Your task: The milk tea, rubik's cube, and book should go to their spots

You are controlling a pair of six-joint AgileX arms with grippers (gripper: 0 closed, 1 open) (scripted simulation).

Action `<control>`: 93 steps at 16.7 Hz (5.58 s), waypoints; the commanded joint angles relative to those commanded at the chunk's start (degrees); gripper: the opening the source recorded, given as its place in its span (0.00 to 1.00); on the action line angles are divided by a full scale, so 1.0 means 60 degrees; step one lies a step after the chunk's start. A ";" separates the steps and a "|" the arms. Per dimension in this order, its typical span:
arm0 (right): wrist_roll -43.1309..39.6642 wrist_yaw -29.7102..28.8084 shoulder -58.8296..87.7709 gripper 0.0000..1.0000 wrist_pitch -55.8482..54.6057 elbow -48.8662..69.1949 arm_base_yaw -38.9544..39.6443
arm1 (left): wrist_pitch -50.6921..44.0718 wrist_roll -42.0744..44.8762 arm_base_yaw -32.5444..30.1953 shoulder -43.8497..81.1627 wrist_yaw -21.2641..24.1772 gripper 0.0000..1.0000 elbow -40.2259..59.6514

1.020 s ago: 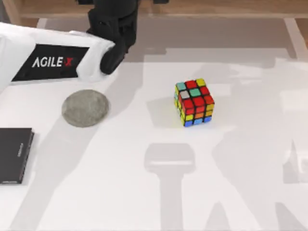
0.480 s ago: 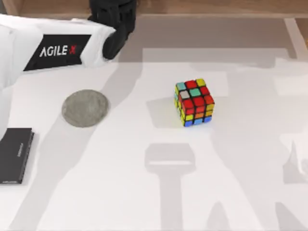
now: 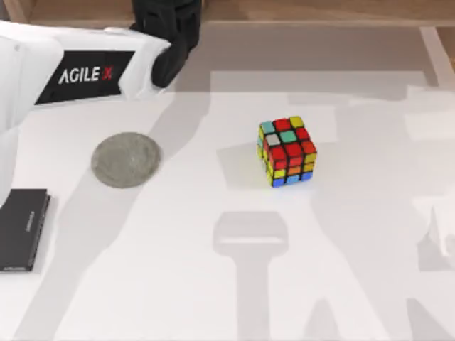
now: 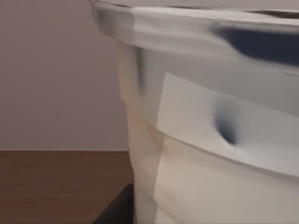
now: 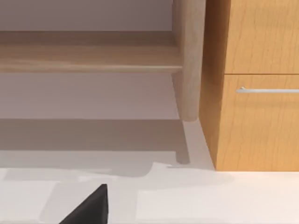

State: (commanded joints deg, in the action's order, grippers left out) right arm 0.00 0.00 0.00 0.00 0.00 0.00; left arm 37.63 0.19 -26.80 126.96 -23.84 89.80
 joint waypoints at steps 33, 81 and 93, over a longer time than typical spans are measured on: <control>0.0000 0.0000 0.0000 1.00 0.0000 0.0000 0.0000 | 0.1483 -0.0085 -0.0962 -0.2834 -0.0949 0.00 -0.4072; 0.0000 0.0000 0.0000 1.00 0.0000 0.0000 0.0000 | 0.5493 -0.0487 0.0744 -0.2473 0.1007 1.00 -0.9529; 0.0000 0.0000 0.0000 1.00 0.0000 0.0000 0.0000 | 0.5853 -0.0528 0.0483 -0.2892 0.0740 1.00 -1.0417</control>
State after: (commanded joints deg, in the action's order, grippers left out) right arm 0.00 0.00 0.00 0.00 0.00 0.00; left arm 72.75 -2.98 -23.90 109.60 -19.40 27.30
